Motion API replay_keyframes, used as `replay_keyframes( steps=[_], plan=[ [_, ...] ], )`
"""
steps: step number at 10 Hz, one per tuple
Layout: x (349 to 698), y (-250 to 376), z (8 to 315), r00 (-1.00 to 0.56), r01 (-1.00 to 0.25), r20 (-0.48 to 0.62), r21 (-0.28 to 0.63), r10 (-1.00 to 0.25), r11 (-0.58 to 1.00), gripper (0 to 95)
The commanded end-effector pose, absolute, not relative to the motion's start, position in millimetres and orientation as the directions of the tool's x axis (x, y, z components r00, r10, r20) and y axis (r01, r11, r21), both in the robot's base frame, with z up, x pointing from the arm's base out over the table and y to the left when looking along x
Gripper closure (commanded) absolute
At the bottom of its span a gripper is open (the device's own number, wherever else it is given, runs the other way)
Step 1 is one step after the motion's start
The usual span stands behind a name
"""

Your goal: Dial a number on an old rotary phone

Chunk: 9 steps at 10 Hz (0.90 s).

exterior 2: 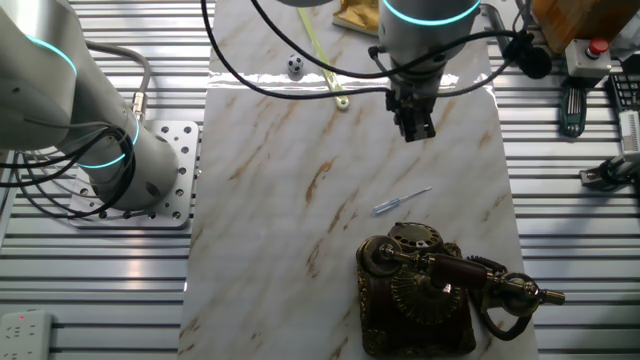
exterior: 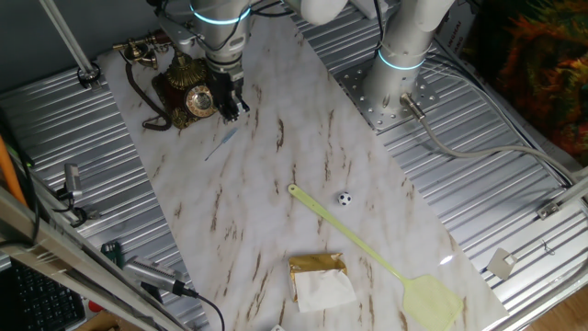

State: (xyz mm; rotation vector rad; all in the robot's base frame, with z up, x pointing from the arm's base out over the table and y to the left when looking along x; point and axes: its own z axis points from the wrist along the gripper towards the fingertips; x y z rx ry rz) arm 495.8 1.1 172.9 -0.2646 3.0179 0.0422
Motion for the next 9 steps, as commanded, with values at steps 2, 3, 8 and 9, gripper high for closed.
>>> replay_keyframes(
  steps=[2,3,8,9],
  plan=[
    [495,1,173,-0.979,-0.180,-0.104,0.032,-0.175,0.983,95.0],
    [495,1,173,-0.979,-0.180,-0.106,0.044,-0.174,0.983,95.0],
    [477,-2,160,-0.981,-0.188,-0.062,0.045,-0.185,0.981,95.0],
    [474,-2,158,-0.980,-0.192,-0.064,0.049,-0.189,0.980,95.0]
  ],
)
